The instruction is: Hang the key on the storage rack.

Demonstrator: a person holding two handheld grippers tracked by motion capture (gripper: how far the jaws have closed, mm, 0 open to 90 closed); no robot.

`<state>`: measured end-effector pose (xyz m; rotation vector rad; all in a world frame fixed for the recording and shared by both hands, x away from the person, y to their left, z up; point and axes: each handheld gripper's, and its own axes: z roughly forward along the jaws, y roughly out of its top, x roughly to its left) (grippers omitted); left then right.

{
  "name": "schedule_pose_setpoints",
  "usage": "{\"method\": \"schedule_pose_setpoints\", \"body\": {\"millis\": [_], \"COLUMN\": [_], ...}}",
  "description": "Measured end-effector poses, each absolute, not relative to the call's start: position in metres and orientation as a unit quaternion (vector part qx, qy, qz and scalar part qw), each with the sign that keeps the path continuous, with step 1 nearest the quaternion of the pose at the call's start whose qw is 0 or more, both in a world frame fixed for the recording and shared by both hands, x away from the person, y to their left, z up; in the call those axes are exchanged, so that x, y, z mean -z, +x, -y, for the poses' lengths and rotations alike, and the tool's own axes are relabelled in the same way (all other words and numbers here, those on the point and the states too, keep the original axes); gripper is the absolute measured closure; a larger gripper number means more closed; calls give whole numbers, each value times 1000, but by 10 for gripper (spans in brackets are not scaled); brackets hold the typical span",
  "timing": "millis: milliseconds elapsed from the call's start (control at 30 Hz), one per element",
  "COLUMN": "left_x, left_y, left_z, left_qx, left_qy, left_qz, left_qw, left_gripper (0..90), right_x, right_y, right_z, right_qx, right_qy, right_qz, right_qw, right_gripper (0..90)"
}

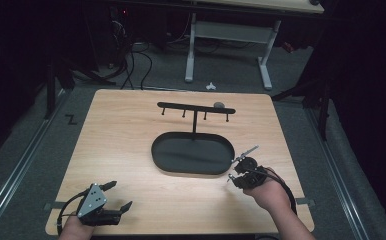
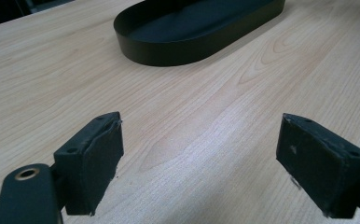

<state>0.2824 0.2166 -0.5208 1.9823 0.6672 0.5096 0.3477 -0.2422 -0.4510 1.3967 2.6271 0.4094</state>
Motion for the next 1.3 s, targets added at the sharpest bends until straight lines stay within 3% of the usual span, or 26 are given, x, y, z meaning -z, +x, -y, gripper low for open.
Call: {"method": "schedule_pose_setpoints", "body": {"millis": [1300], "left_x": [520], "left_y": [282], "left_z": [-218], "left_qx": [-212], "left_qy": [805], "left_qz": [-278], "left_qw": [479], "left_gripper": [153], "right_x": [368], "right_y": [366], "right_z": [255], "right_qx": [-158], "right_qy": [500], "right_qz": [-845], "right_qw": [105], "right_gripper": [842]}}
